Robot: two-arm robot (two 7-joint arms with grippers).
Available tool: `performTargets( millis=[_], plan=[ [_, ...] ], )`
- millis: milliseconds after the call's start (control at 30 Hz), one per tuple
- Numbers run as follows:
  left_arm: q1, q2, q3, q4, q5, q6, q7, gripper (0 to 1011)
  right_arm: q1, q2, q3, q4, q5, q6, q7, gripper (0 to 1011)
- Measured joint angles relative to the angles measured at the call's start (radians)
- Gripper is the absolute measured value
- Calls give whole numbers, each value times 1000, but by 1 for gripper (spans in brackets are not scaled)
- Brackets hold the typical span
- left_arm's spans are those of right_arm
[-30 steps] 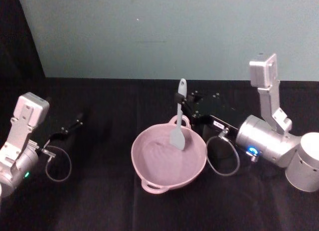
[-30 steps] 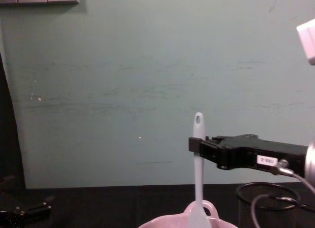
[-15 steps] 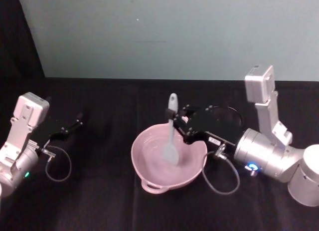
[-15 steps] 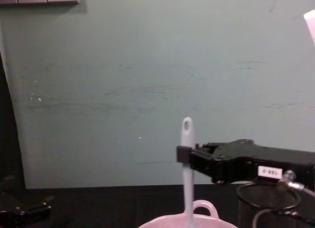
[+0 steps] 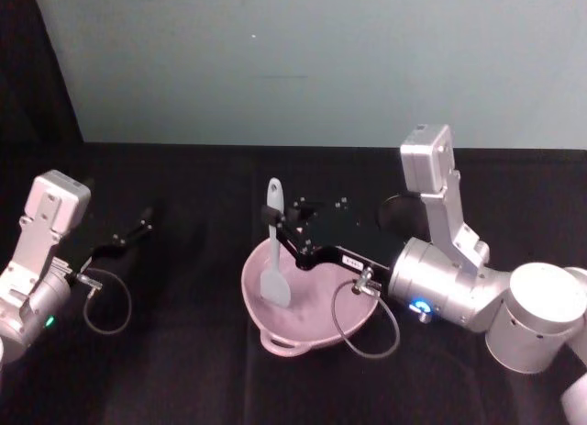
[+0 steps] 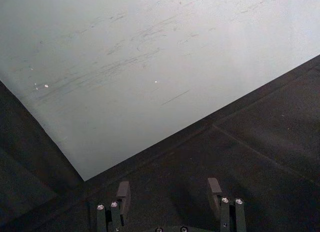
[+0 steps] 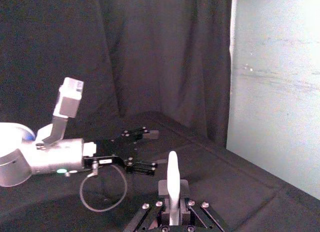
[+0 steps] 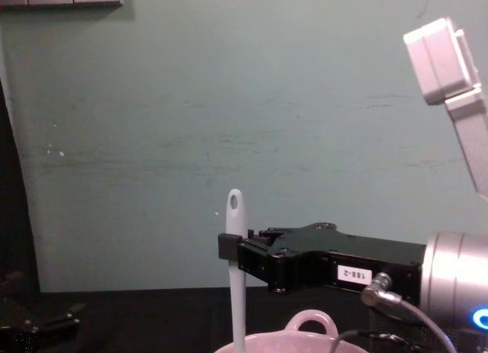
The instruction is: Use the one hand to pick up the spoon and stir the clear water in the bowl.
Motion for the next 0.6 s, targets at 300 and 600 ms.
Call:
performTargets(
  millis=[300, 600],
  plan=[
    [0, 0, 0, 0, 0, 0, 0, 1005, 49, -25, 7, 76, -21, -6, -8, 112],
    [0, 0, 0, 0, 0, 0, 0, 1005, 46, 2, 55, 85, -26, -5, -30, 112]
  ],
)
